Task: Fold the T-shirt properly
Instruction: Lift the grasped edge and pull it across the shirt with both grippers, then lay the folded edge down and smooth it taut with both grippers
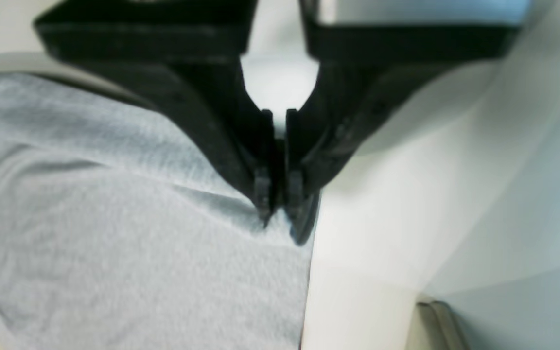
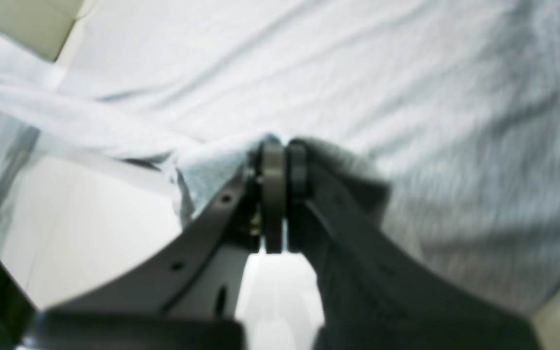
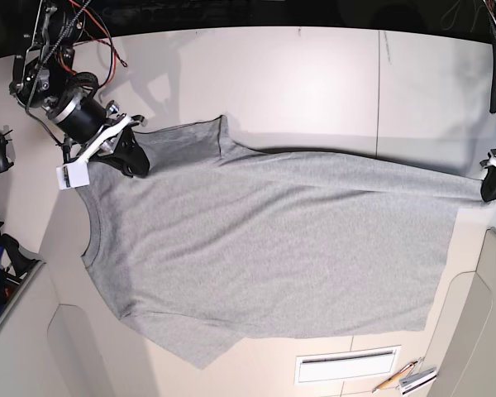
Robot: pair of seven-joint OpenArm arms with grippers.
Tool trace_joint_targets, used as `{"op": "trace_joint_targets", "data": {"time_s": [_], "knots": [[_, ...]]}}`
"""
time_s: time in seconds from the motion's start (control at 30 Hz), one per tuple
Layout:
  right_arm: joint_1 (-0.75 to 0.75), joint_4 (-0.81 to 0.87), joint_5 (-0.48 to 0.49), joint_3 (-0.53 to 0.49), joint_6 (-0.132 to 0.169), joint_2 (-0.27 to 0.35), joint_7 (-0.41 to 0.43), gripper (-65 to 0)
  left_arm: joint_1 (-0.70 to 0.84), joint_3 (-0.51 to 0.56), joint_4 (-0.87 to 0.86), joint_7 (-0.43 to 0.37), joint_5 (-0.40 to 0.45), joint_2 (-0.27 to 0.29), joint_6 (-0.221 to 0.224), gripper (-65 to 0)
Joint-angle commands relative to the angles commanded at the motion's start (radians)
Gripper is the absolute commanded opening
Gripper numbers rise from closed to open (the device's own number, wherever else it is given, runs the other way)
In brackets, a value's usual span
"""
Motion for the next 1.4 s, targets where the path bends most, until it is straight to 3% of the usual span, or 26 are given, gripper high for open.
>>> {"op": "trace_joint_targets", "data": {"time_s": [0.13, 0.43, 0.57, 0.67, 0.77, 0.87, 0.9, 0.97, 1.03, 1.1, 1.17, 1.27, 1.4], "knots": [[0.08, -0.049, -0.008, 0.0, 0.0, 0.0, -0.003, -65.0, -0.04, 0.047, -0.016, -0.037, 0.083, 0.0, 0.062, -65.0], [0.288, -0.188, -0.074, 0.0, 0.0, 0.006, -0.003, -65.0, -0.224, 0.061, -0.263, -0.053, 0.081, 0.0, 0.061, -65.0], [0.378, -0.295, -0.083, 0.0, 0.0, 0.014, 0.004, -65.0, -0.253, 0.068, -0.278, -0.066, 0.082, -0.001, 0.061, -65.0], [0.433, -0.374, -0.094, 0.0, 0.002, 0.022, 0.012, -65.0, -0.261, 0.121, -0.278, -0.097, 0.099, 0.0, 0.061, -65.0], [0.446, -0.399, -0.105, 0.0, 0.002, 0.022, 0.069, -65.0, -0.26, 0.209, -0.278, -0.157, 0.176, 0.0, 0.068, -65.0], [0.445, -0.399, -0.121, 0.0, 0.002, 0.021, 0.072, -65.0, -0.277, 0.23, -0.278, -0.186, 0.21, 0.007, 0.193, -65.0], [0.443, -0.399, -0.137, 0.0, 0.0, 0.022, 0.073, -56.5, -0.283, 0.23, -0.278, -0.186, 0.22, 0.009, 0.217, -65.0], [0.437, -0.399, -0.138, 0.0, -0.001, 0.021, 0.076, -39.2, -0.287, 0.23, -0.278, -0.186, 0.224, 0.009, 0.216, -57.0], [0.438, -0.399, -0.138, 0.0, -0.002, 0.019, 0.076, -31.9, -0.287, 0.23, -0.278, -0.186, 0.224, 0.009, 0.215, -45.7], [0.438, -0.399, -0.138, 0.003, -0.016, 0.019, 0.075, -32.0, -0.287, 0.23, -0.278, -0.181, 0.224, 0.008, 0.215, -37.8], [0.438, -0.396, -0.125, 0.029, -0.019, 0.019, 0.075, -32.0, -0.289, 0.229, -0.278, -0.138, 0.224, 0.008, 0.216, -36.5], [0.438, -0.367, -0.1, 0.137, -0.019, 0.02, 0.03, -32.0, -0.291, 0.209, -0.278, -0.075, 0.22, 0.008, 0.215, -35.0], [0.423, -0.356, -0.066, 0.287, -0.019, 0.056, -0.018, -32.0, -0.291, 0.137, -0.278, -0.015, 0.14, 0.008, 0.214, -25.8]]}}
